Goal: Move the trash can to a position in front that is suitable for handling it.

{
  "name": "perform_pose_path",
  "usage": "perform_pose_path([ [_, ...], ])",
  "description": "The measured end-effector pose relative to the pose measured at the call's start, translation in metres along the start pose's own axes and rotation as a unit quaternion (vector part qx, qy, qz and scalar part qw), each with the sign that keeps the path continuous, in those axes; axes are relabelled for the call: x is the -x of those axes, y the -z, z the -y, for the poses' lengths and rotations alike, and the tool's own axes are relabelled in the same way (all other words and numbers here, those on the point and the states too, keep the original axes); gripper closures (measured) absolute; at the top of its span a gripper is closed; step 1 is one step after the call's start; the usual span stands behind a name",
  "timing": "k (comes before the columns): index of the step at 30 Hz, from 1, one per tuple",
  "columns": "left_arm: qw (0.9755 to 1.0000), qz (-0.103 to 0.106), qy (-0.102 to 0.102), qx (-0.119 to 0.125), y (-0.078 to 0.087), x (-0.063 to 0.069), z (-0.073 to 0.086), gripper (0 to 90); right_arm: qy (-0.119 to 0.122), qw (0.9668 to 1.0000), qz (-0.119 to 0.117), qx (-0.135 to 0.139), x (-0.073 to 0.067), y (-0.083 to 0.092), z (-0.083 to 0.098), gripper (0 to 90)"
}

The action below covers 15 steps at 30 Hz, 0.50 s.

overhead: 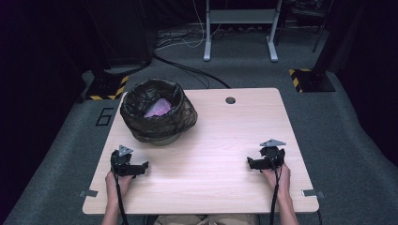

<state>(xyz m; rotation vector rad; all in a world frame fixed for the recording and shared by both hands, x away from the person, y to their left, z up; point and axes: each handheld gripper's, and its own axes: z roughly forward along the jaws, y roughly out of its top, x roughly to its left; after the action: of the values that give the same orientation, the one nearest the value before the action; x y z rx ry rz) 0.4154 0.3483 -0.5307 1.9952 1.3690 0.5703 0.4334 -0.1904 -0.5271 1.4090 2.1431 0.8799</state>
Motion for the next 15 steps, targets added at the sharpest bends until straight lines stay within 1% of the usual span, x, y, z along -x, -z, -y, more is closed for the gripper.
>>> perform_pose_path([
  [1, 1.0, 0.0, 0.0, 0.0, 0.0, 0.0, 0.0, 0.0, 0.0, 1.0, 0.0, 0.0, 0.0, 0.0, 0.0, 0.1],
  [2, 1.0, -0.001, -0.001, -0.001, 0.0, -0.001, -0.001, 0.0, -0.008, 0.9999, -0.007, 0.0, 0.0, 0.0, -0.001, 0.0],
  [3, 1.0, -0.002, 0.001, 0.0, -0.001, -0.001, -0.001, 0.0, -0.008, 0.9999, -0.007, 0.0, 0.0, 0.0, -0.001, 0.0],
  [5, 1.0, -0.003, 0.003, 0.0, -0.001, -0.001, -0.001, 0.0, -0.016, 0.9997, -0.017, 0.001, -0.001, 0.001, -0.003, 0.0],
  [6, 1.0, -0.003, 0.0, 0.0, -0.002, -0.001, -0.002, 0.0, -0.015, 0.9997, -0.019, 0.002, -0.002, 0.001, -0.004, 0.0],
  [8, 1.0, -0.003, 0.001, 0.0, -0.003, -0.002, -0.003, 0.0, -0.011, 0.9998, -0.018, 0.003, -0.008, 0.003, -0.009, 0.0],
  [9, 1.0, -0.003, 0.001, -0.001, -0.003, -0.003, -0.003, 0.0, -0.011, 0.9998, -0.018, 0.003, -0.008, 0.003, -0.009, 0.0],
  [10, 1.0, -0.004, 0.004, 0.0, -0.004, -0.003, -0.004, 0.0, -0.017, 0.9995, -0.026, 0.005, -0.011, 0.003, -0.013, 0.3],
  [11, 1.0, -0.004, 0.004, 0.0, -0.004, -0.003, -0.004, 0.0, -0.017, 0.9995, -0.026, 0.005, -0.011, 0.003, -0.013, 0.3],
  [13, 1.0, -0.006, 0.003, 0.001, -0.005, -0.004, -0.005, 0.1, -0.015, 0.9993, -0.034, 0.005, -0.014, 0.002, -0.016, 0.4],
  [14, 0.9999, -0.009, 0.004, 0.003, -0.005, -0.004, -0.005, 0.3, -0.004, 0.9995, -0.03, 0.004, -0.02, 0.002, -0.021, 0.5],
  [15, 0.9999, -0.011, 0.0, 0.003, -0.005, -0.004, -0.006, 0.3, -0.004, 0.9995, -0.03, 0.004, -0.02, 0.002, -0.021, 0.5],
])
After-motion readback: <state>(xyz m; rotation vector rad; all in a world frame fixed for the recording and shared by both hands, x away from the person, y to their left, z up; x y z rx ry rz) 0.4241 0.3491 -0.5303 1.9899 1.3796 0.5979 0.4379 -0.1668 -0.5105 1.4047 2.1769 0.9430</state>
